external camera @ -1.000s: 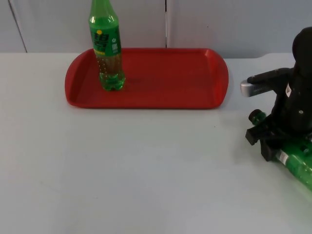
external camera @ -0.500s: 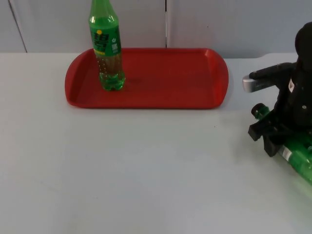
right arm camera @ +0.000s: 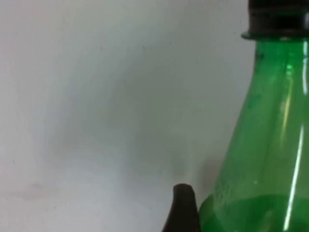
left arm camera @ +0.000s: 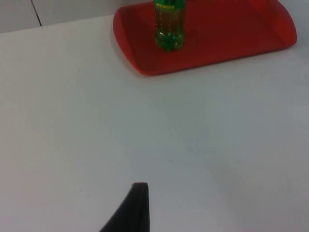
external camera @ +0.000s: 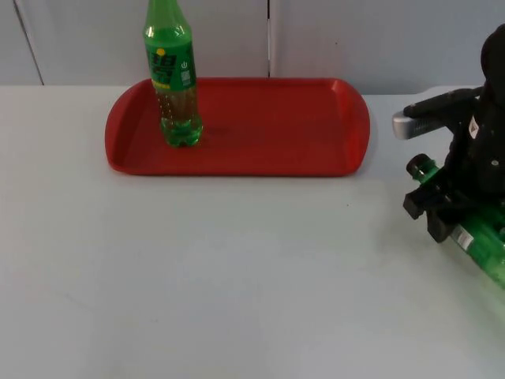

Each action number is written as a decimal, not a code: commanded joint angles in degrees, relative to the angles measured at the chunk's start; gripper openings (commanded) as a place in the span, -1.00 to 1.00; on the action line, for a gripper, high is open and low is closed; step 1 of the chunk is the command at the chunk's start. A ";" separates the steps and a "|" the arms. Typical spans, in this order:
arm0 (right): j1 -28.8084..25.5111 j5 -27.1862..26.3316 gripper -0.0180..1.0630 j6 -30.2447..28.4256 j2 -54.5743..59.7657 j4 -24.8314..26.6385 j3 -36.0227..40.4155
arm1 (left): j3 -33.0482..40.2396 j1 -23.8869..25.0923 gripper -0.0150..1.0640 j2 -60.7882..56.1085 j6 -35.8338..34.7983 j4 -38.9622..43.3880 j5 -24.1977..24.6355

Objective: Place the bottle upright on the tray.

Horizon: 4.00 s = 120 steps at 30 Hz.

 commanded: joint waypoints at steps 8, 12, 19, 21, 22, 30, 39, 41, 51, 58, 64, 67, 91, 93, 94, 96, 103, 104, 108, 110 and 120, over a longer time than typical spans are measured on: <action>0.21 -2.01 -0.97 -0.20 2.46 -0.23 -0.25 | 0.19 -0.25 0.97 -0.20 -0.21 0.16 -0.09; 0.21 -2.86 -0.97 -0.20 3.11 -0.23 -0.25 | 0.19 -0.25 0.97 -0.20 -0.21 0.16 -0.09; 0.21 -3.12 -0.96 -0.17 3.18 -0.23 -0.25 | 0.19 -0.25 0.97 -0.20 -0.21 0.16 -0.09; 0.21 -3.25 -0.92 -0.17 3.18 -0.23 -0.25 | 0.19 -0.25 0.97 -0.20 -0.21 0.16 -0.09; 0.21 -3.25 -0.82 -0.17 3.18 -0.23 -0.25 | 0.19 -0.25 0.97 -0.20 -0.21 0.16 -0.09; 0.21 -3.77 0.66 -0.17 3.18 0.66 -0.25 | 0.19 -0.25 0.97 -0.20 -0.21 0.16 -0.09; 0.21 -4.21 0.92 -0.43 3.78 1.46 -0.25 | 0.19 -0.25 0.97 -0.20 -0.21 0.16 -0.09; 0.21 -3.10 0.58 -0.43 4.43 1.56 -0.25 | 0.19 -0.25 0.97 -0.20 -0.21 0.16 -0.09; 0.21 -1.42 -0.97 -0.35 4.93 -0.13 -0.25 | 0.19 -0.25 0.97 -0.20 -0.21 0.16 -0.09; 0.21 -0.77 -0.97 -0.46 4.33 -0.13 -0.25 | 0.19 -0.25 0.97 -0.20 -0.21 0.16 -0.09; 0.21 -3.93 -0.97 -0.59 -1.98 -0.13 -0.25 | 0.19 -0.25 0.97 -0.20 -0.21 0.16 -0.09; 0.21 -8.38 -0.97 -0.59 -6.93 -0.13 -0.25 | 0.19 -0.25 0.97 -0.20 -0.21 0.16 -0.09; 0.07 -81.40 -0.97 -0.26 -10.18 1.23 -2.29 | 0.19 -0.25 0.97 -0.20 -0.21 0.28 -0.09; 0.07 -85.43 -0.97 0.78 -8.19 4.53 -2.29 | 0.19 -0.25 0.97 -0.20 -0.21 0.28 -0.09; 0.07 -85.43 -0.97 0.78 -8.19 4.53 -2.29 | 0.19 -0.25 0.97 -0.20 -0.21 0.28 -0.09; 0.07 -86.35 -0.97 0.83 -6.46 5.66 -3.00 | 0.19 -0.25 0.97 -0.20 -0.21 0.28 -0.09; 0.18 -86.80 -0.97 0.83 0.16 -0.09 -10.01 | 0.19 -0.25 0.97 -0.20 -0.21 0.28 -0.09; 0.18 -86.80 -0.97 0.83 1.76 -0.09 -11.46 | 0.19 -0.25 0.97 -0.20 -0.21 0.28 -0.09; 0.18 -86.80 -0.97 5.01 7.53 -0.09 -17.49 | 0.19 -0.25 0.97 -0.20 -0.21 0.28 -0.09; 0.18 -86.89 -0.97 7.52 11.00 -0.09 -20.85 | 0.19 -0.25 0.97 -0.20 -0.21 0.28 -0.09; 0.18 -88.18 -0.97 8.61 20.96 -2.33 -30.03 | 0.19 -0.25 0.97 -0.20 -0.21 0.28 -0.09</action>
